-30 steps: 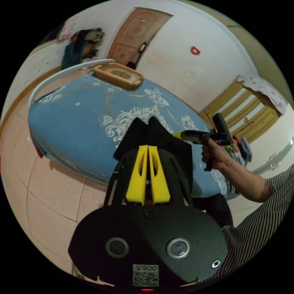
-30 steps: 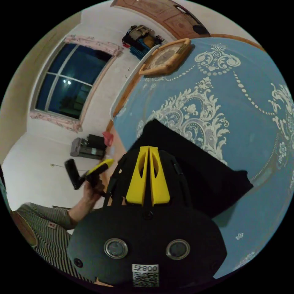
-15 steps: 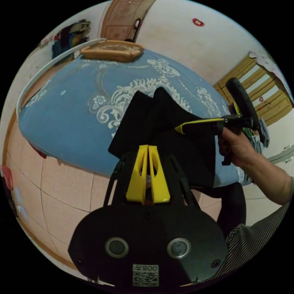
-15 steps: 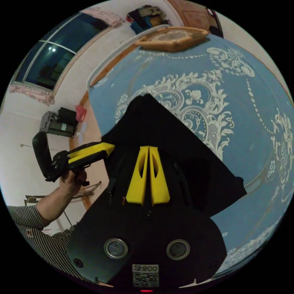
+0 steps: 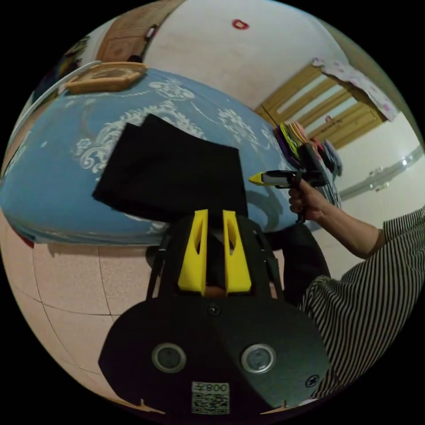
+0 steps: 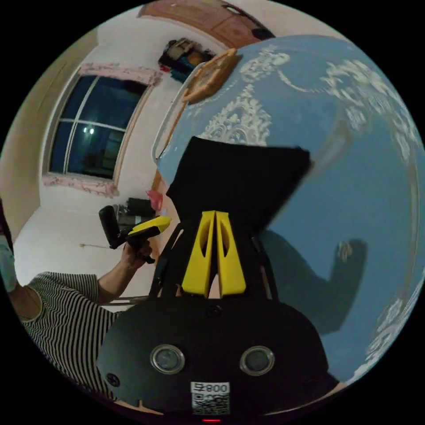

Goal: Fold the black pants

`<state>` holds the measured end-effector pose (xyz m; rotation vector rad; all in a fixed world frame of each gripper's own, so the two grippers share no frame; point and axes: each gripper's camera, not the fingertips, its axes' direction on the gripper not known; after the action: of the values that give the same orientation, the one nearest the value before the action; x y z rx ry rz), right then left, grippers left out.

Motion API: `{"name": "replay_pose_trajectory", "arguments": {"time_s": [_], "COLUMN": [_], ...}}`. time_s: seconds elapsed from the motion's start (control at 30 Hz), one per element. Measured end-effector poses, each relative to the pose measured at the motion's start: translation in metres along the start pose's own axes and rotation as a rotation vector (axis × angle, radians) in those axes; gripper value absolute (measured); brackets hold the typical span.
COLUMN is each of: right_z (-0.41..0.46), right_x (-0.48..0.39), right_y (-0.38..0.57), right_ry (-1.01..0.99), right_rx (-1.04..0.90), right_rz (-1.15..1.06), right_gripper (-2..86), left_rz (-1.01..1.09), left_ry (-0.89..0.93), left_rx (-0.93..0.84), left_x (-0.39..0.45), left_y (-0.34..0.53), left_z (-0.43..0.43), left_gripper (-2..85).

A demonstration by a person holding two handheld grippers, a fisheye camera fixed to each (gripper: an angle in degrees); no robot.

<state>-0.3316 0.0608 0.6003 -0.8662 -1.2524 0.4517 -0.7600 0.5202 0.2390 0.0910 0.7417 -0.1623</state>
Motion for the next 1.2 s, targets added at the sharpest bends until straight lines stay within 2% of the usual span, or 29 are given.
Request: {"name": "replay_pose_trajectory", "arguments": {"time_s": [0.17,0.23,0.33,0.47,0.77,0.97,1.2], "right_z": [-0.013,-0.017,-0.021,-0.027,-0.047,-0.061,-0.082], "right_x": [0.055,0.074,0.091,0.109,0.14,0.152,0.152], "right_y": [0.072,0.098,0.122,0.143,0.19,0.222,0.248], "right_ry": [-0.107,-0.152,-0.185,-0.218,-0.394,-0.525,-0.509], "right_rx": [0.033,0.044,0.044,0.038,0.077,0.125,0.091], "right_rz": [0.181,0.225,0.25,0.277,0.338,0.389,0.408], "right_gripper": [4.3,5.9,7.3,8.4,11.1,11.2,5.3], "left_rz": [0.096,0.089,0.052,-0.079,-0.106,-0.115,-0.127], "left_ry": [0.042,0.004,0.08,0.194,0.283,0.297,0.313], "left_rx": [-0.254,-0.324,-0.372,-0.336,-0.211,-0.205,-0.18], "left_x": [0.022,0.021,0.011,-0.013,-0.039,-0.06,-0.084], "left_y": [-0.013,-0.019,-0.03,-0.039,-0.036,-0.036,-0.032], "left_z": [0.051,0.065,0.082,0.093,0.085,0.089,0.082], "left_gripper": [8.0,8.4,7.8,4.2,2.7,2.5,2.1]}}
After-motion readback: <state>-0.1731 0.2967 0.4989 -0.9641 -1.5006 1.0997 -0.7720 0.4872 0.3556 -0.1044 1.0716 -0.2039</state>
